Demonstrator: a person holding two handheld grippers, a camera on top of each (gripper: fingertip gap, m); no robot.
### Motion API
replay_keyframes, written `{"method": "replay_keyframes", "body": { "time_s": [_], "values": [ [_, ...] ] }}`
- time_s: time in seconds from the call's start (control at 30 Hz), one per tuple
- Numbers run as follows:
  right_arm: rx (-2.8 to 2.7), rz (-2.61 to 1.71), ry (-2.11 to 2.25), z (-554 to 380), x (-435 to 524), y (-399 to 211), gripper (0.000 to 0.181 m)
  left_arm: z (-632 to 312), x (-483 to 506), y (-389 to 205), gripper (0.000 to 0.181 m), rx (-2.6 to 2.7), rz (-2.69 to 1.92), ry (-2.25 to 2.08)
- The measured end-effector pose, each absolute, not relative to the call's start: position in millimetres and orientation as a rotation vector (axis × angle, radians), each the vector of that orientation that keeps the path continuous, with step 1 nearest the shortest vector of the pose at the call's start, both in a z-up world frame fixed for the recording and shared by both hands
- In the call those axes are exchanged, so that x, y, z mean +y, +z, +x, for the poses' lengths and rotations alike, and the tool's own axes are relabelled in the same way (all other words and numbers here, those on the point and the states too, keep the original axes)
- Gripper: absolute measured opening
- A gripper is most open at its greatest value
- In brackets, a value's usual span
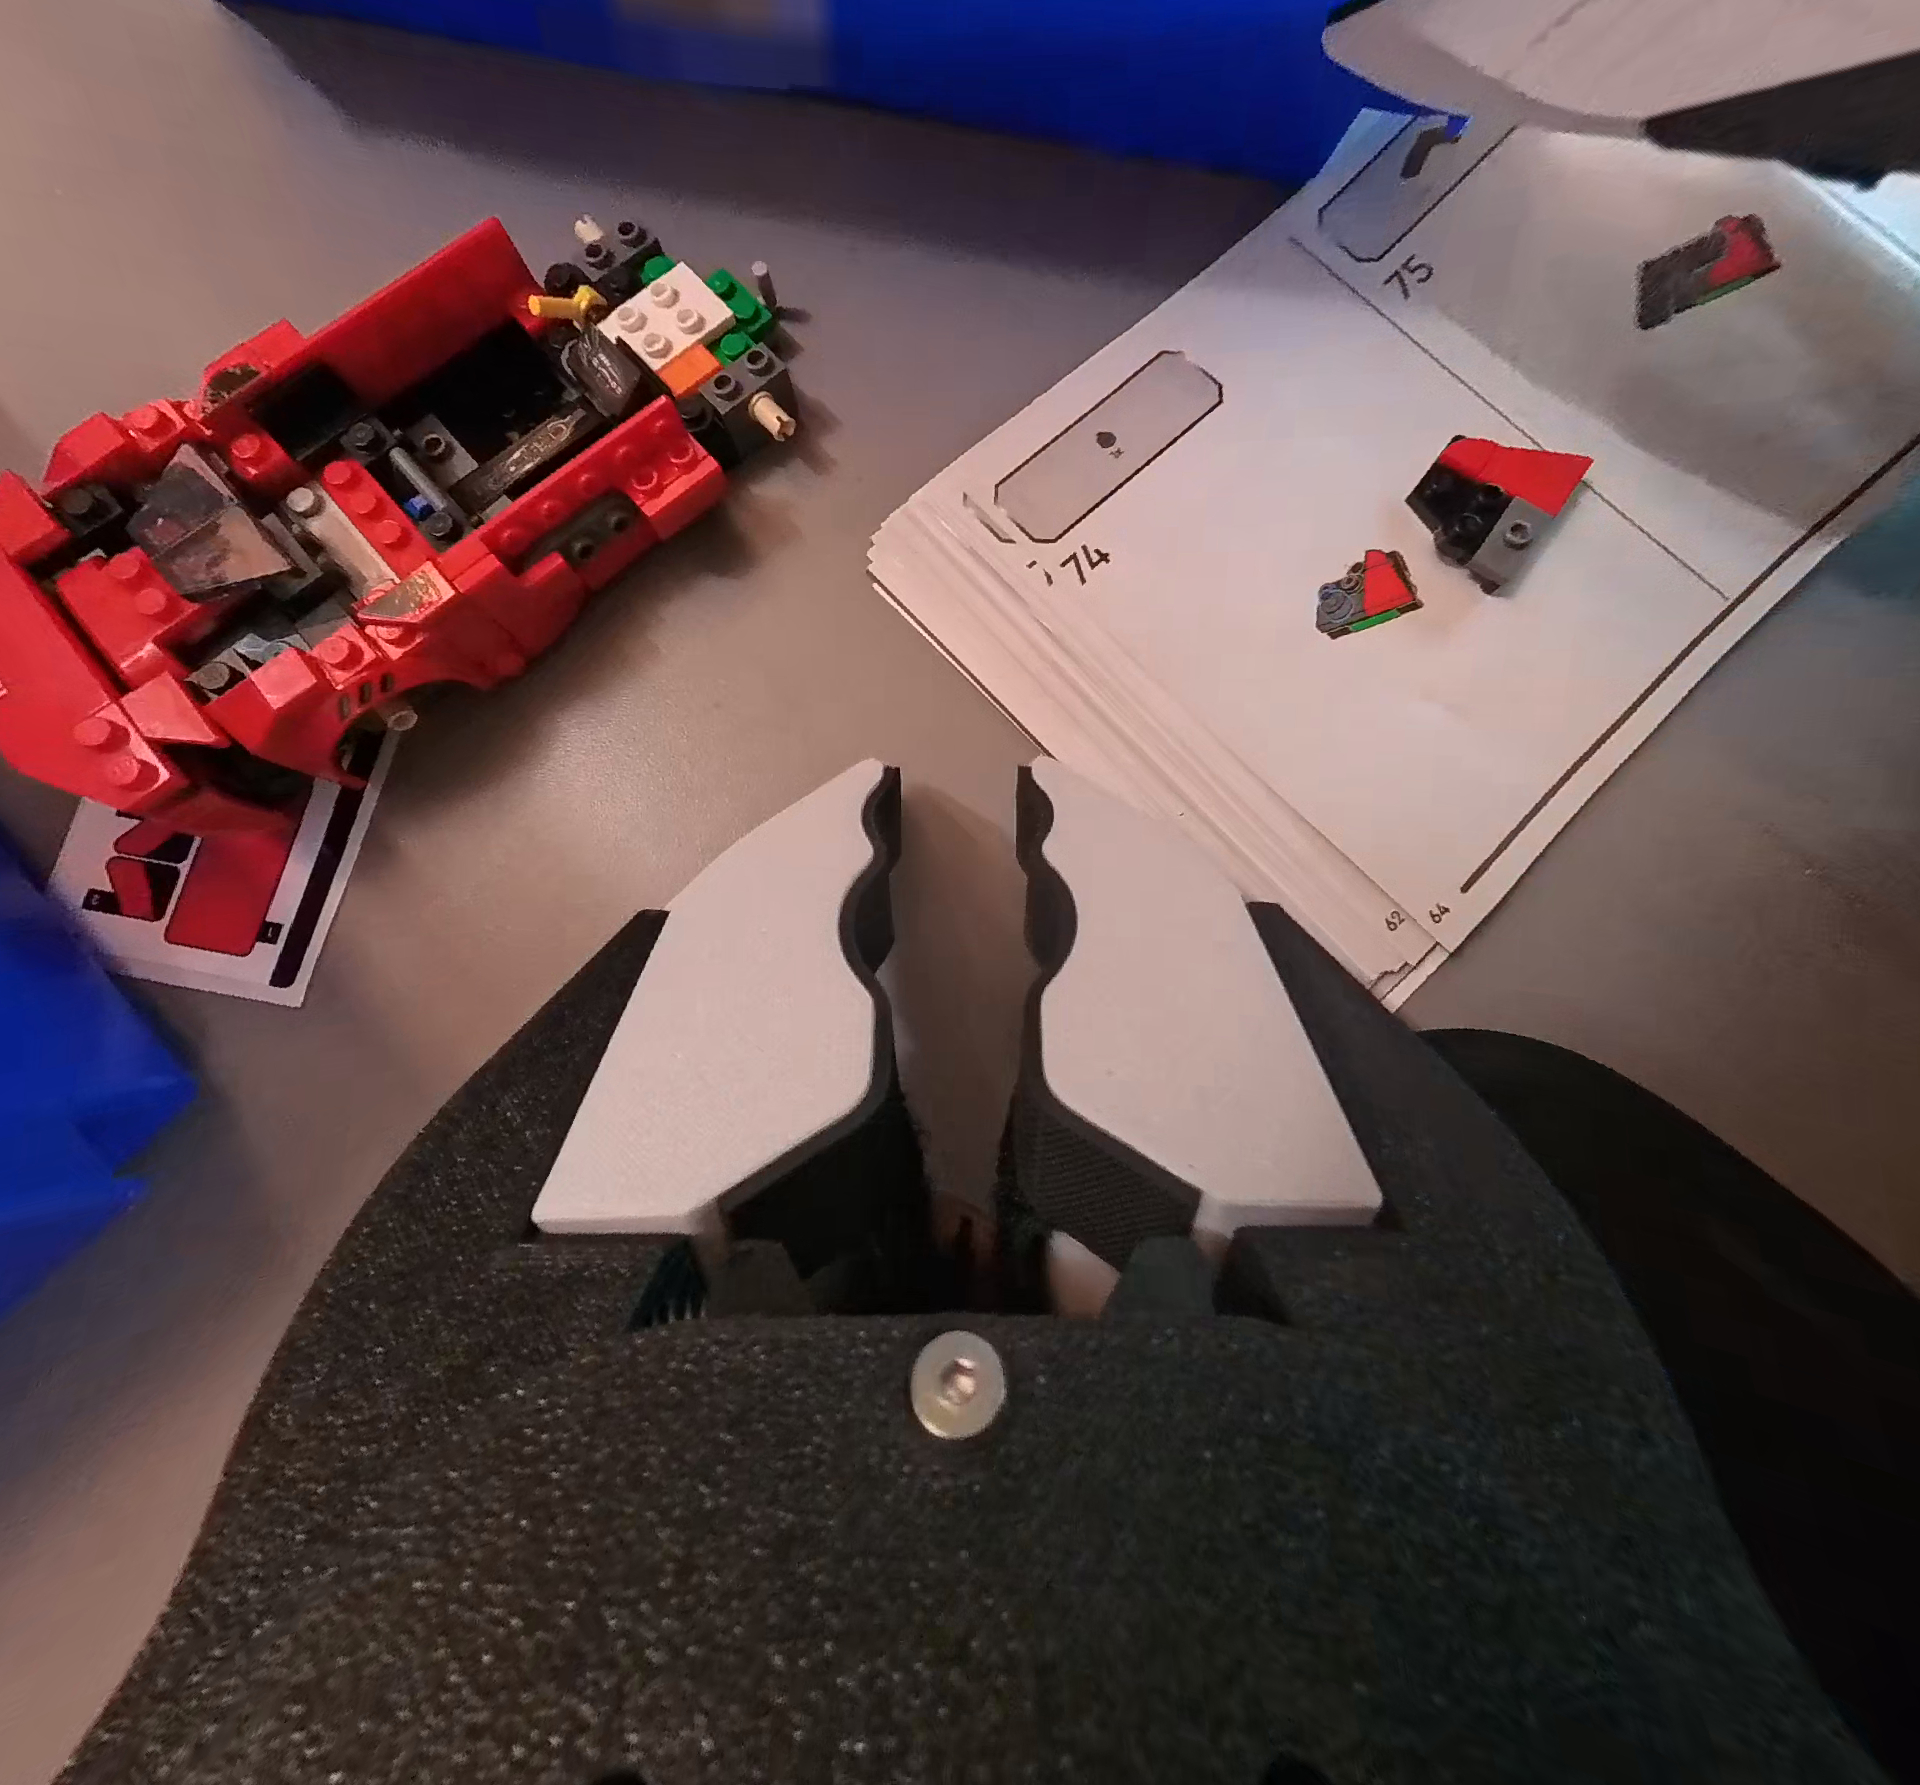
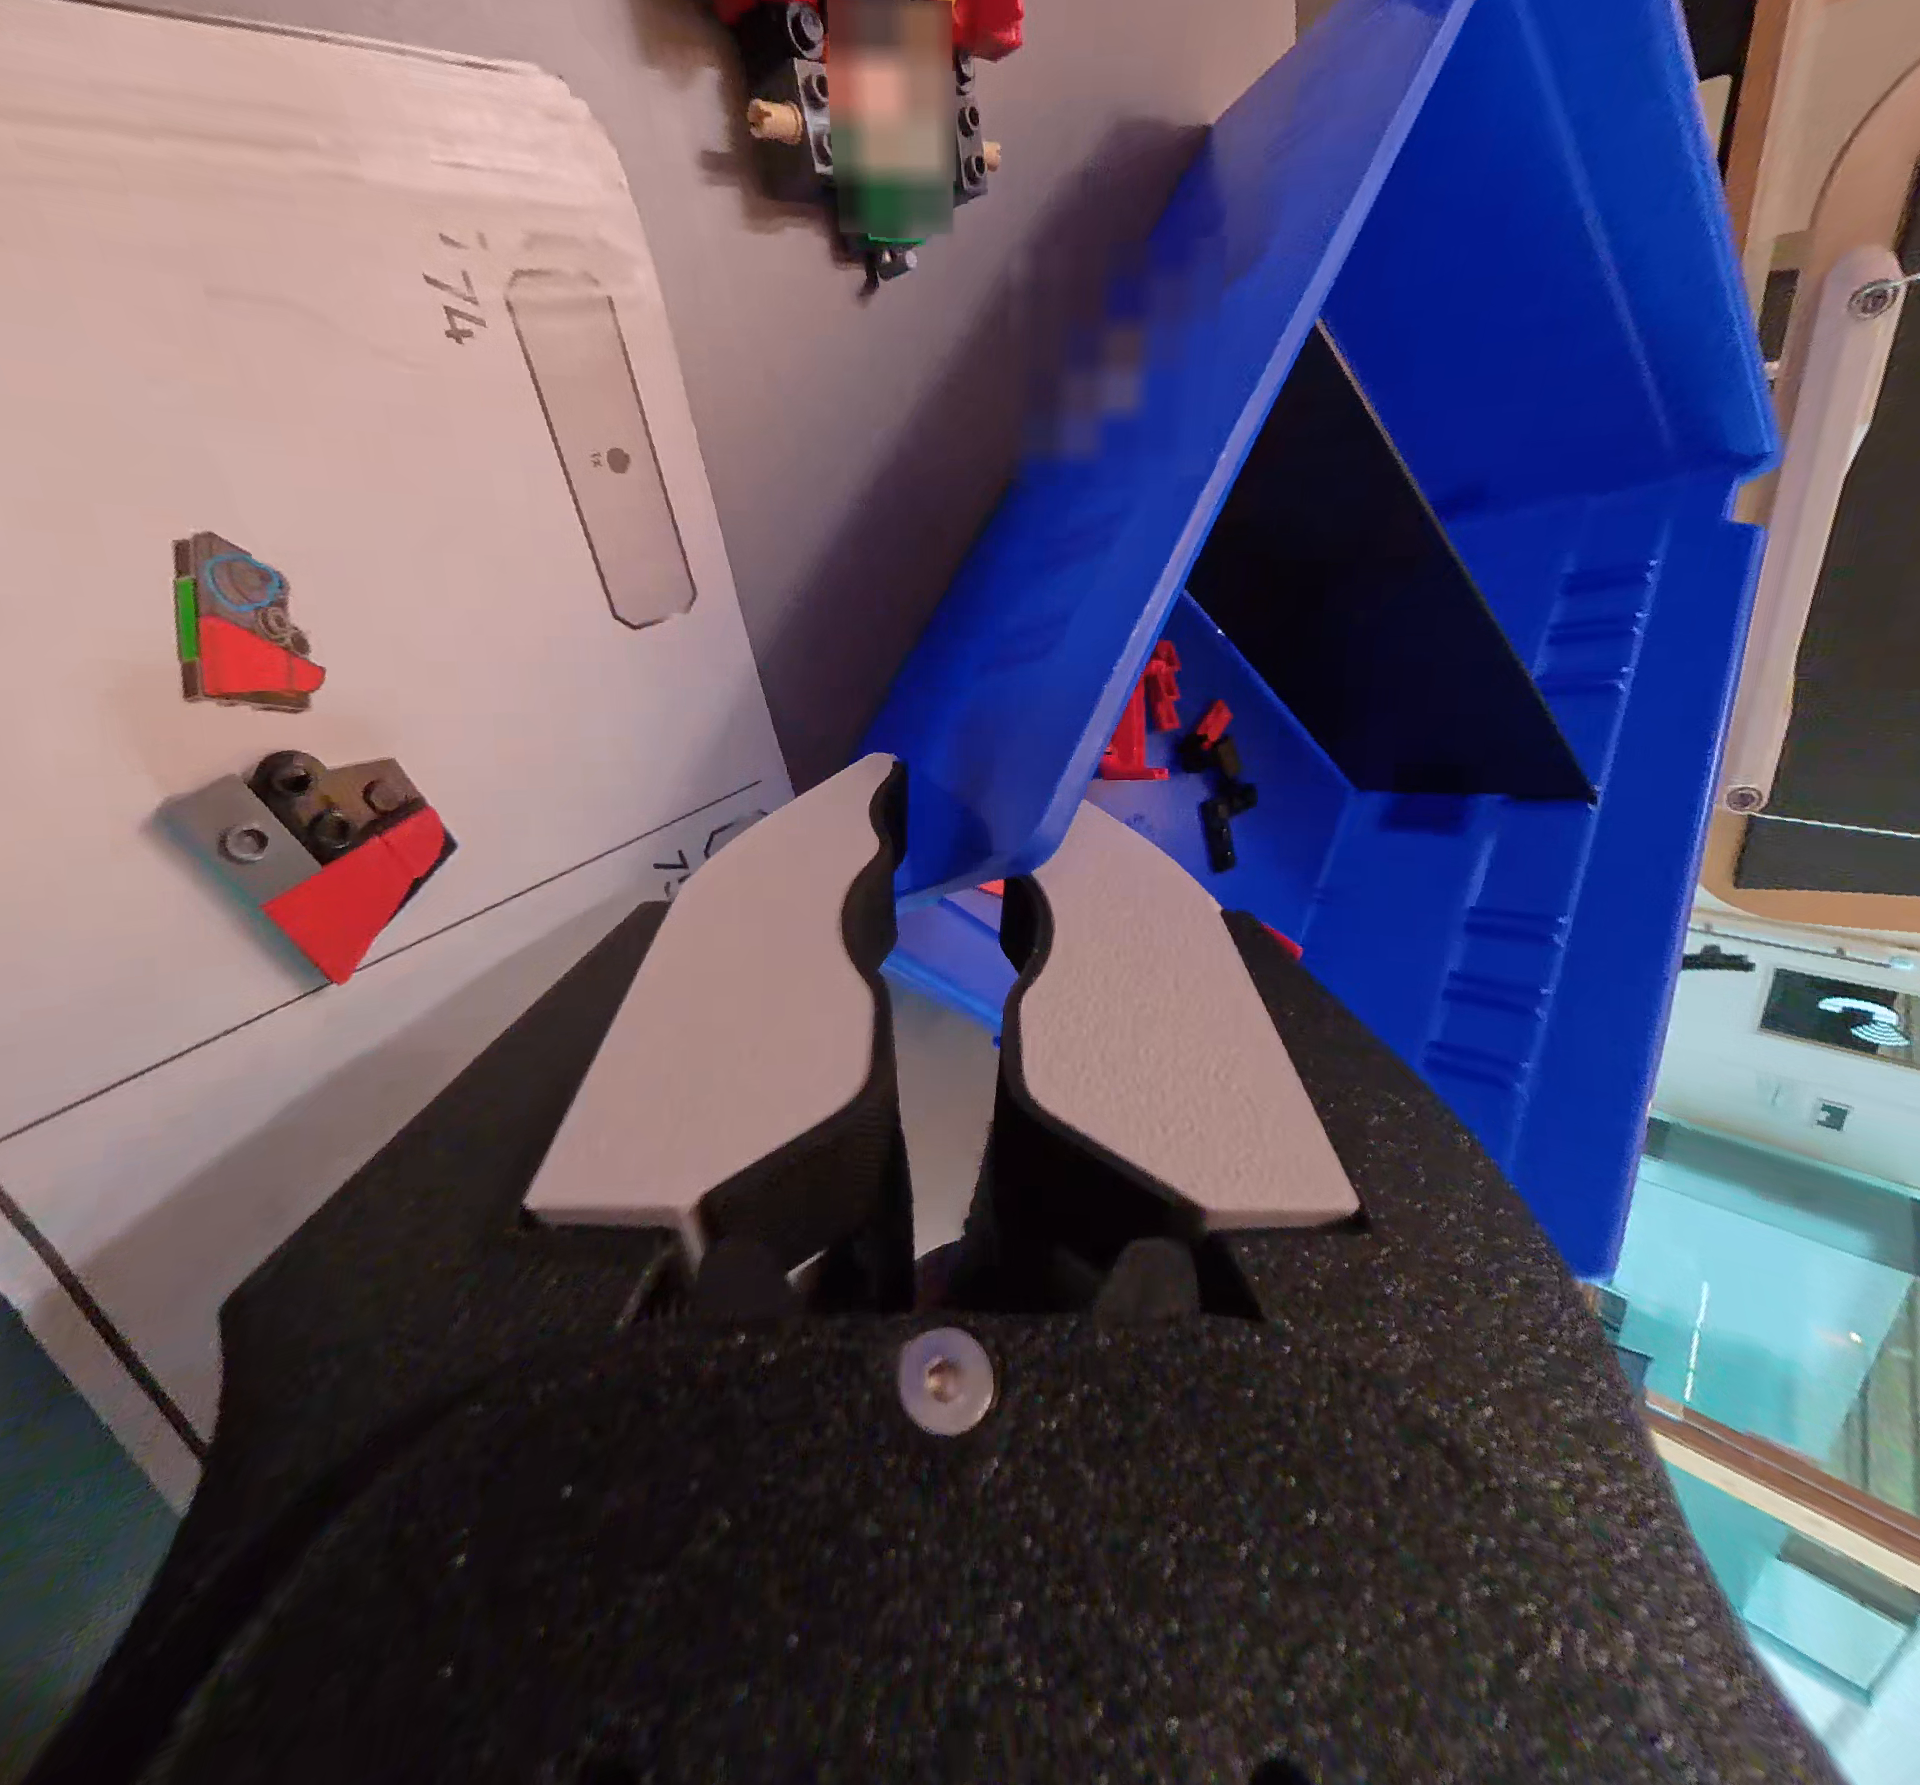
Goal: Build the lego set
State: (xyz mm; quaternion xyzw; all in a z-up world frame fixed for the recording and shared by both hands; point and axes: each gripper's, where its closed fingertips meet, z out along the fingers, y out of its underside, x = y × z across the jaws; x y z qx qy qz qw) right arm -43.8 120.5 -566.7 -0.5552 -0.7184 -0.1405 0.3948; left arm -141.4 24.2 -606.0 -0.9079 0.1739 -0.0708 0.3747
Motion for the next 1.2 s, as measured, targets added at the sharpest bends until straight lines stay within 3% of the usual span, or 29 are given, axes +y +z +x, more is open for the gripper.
{"method": "replay_keyframes", "body": {
  "time_s": [0.5, 0.57, 0.73, 0.8, 0.97, 1.1, 1.2],
  "values": [
    [-1.883, -1.44, -0.164, -41.9, 123.9, -565.3, 0.024, -143.9, 24.7, -607.7, 0.02, 0.427, -2.338, -0.178],
    [-1.951, -1.519, 0.017, -33.6, 126.3, -561.3, 0.047, -143.7, 24.7, -607.4, 0.02, 0.424, -2.336, -0.183],
    [-1.911, -1.613, 0.908, -46.8, 128.6, -505.5, 0.048, -143.1, 24.4, -605.6, 0.02, 0.431, -2.322, -0.186],
    [-1.786, -1.632, 1.042, -65.0, 154.6, -495.9, 0.032, -142.9, 24.4, -605.3, 0.02, 0.431, -2.32, -0.188],
    [-1.95, -1.639, 0.698, -93.0, 200.7, -565.9, 0.004, -142.5, 24.1, -606.4, 0.02, 0.435, -2.325, -0.189],
    [-2.012, -1.665, 0.614, -104.2, 207.0, -591.9, 0.002, -142.7, 24.1, -606.8, 0.02, 0.43, -2.328, -0.197],
    [-2.014, -1.68, 0.606, -108.2, 208.0, -596.9, 0.011, -142.6, 24.0, -607.0, 0.02, 0.429, -2.329, -0.202]
  ]
}}
